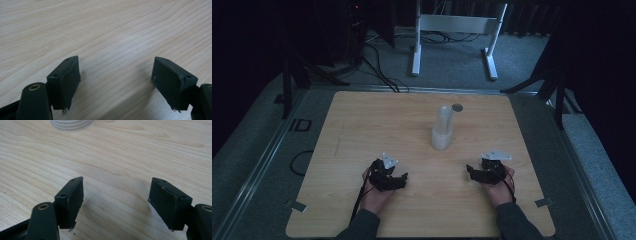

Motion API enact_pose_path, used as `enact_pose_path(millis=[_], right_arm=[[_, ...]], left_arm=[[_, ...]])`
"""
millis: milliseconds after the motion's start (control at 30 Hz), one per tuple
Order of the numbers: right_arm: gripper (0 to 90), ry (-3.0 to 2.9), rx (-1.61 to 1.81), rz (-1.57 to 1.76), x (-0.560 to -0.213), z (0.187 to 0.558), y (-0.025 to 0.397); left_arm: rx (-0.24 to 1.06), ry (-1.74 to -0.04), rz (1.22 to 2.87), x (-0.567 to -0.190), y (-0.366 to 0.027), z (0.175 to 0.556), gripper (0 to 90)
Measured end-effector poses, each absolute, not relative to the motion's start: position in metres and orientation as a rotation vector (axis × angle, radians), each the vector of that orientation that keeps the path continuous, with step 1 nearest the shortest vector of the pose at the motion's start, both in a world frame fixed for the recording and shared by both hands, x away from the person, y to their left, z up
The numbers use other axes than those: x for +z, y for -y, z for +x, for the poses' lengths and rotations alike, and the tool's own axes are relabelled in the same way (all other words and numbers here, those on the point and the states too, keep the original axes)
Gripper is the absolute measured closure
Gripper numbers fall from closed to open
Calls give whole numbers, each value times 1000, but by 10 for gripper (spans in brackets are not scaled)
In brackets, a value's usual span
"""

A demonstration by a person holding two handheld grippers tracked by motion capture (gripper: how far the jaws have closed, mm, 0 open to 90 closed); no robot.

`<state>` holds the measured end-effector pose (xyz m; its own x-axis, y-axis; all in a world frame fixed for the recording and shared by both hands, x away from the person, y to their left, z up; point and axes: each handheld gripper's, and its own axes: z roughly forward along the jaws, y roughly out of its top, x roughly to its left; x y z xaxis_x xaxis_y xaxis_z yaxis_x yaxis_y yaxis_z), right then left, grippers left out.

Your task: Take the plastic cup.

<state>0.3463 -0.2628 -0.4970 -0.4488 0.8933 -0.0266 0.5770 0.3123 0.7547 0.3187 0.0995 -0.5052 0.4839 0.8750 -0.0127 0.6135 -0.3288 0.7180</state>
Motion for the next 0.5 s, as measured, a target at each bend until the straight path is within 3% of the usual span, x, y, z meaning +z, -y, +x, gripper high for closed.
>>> enact_pose_path(millis=[500], right_arm=[[328, -2142, 1009, 1200, -466, 345, 258]], left_arm=[[506, -1110, 2019, -478, -89, 333, 228]])
